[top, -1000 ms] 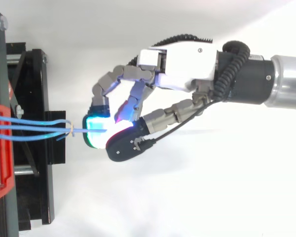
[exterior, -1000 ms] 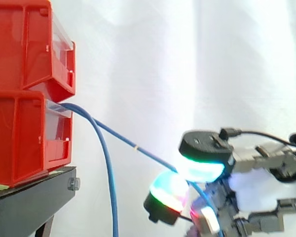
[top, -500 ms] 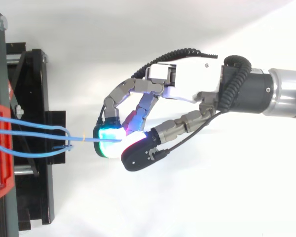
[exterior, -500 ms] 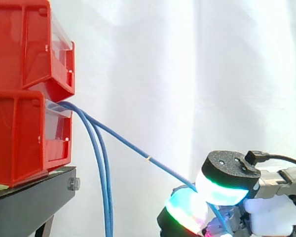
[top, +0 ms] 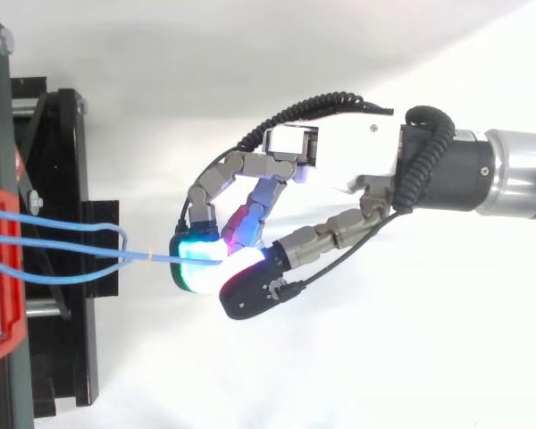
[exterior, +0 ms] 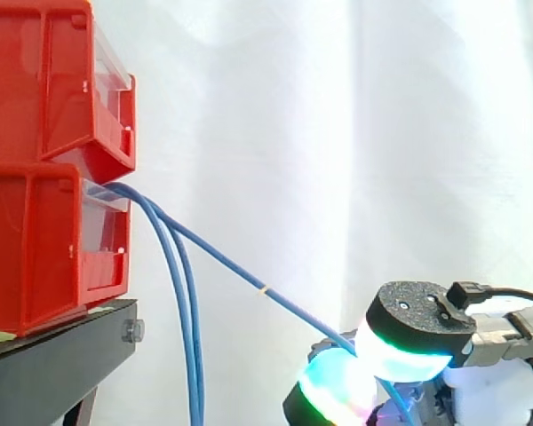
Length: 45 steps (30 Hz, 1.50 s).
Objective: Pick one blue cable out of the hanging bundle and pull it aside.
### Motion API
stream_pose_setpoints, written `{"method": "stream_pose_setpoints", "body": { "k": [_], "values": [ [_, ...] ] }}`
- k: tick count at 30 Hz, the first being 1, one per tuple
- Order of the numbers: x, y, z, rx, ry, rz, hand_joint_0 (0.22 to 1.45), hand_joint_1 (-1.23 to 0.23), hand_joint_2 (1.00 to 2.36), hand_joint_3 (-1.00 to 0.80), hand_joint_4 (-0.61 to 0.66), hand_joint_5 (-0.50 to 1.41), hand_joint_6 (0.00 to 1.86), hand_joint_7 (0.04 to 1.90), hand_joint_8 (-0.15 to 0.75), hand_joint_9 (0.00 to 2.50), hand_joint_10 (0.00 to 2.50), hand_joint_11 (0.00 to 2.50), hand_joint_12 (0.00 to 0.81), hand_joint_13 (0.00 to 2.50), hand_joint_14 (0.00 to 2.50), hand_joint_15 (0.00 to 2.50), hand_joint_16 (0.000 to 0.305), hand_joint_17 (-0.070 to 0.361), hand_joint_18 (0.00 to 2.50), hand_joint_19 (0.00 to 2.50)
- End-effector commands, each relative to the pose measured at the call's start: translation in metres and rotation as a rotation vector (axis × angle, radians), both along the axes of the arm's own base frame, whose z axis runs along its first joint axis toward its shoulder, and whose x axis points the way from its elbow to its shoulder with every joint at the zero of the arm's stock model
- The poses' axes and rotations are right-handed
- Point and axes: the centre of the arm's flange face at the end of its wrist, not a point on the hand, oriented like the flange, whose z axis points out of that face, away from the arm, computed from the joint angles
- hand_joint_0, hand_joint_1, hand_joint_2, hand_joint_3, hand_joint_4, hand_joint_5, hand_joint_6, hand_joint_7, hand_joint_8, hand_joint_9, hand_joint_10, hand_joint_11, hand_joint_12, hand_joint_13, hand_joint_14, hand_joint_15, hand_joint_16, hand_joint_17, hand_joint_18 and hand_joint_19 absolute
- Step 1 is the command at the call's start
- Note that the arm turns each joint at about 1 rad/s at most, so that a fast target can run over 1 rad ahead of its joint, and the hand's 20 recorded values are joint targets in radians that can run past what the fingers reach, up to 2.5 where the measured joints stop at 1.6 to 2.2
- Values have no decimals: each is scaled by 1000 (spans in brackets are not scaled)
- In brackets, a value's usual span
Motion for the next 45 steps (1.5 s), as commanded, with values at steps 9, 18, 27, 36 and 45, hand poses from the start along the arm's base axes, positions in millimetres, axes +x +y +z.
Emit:
{"method": "stream_pose_setpoints", "body": {
  "k": [9, 18, 27, 36, 45],
  "values": [
    [0, 2, 0, -1, 0, 1, 577, -807, 1079, -59, 17, -50, 918, 1018, 276, 1217, 18, 608, 319, 971, 17, 494, 58, 131, 958, 537],
    [0, 3, 0, -1, 0, 2, 576, -806, 1084, -60, 16, -50, 917, 1020, 275, 1220, 17, 599, 319, 970, 17, 494, 58, 131, 960, 529],
    [0, 4, 0, -1, 0, 4, 574, -805, 1092, -62, 17, -50, 917, 1021, 271, 1219, 17, 590, 318, 970, 19, 490, 58, 131, 961, 536],
    [0, 6, 0, -1, 0, 7, 573, -805, 1099, -67, 17, -49, 916, 1024, 274, 1222, 15, 598, 318, 971, 18, 488, 58, 131, 961, 537],
    [1, 9, 0, -1, 0, 11, 575, -802, 1086, -65, 19, -50, 917, 1018, 275, 1218, 15, 599, 317, 970, 19, 497, 58, 131, 958, 537]
  ]
}}
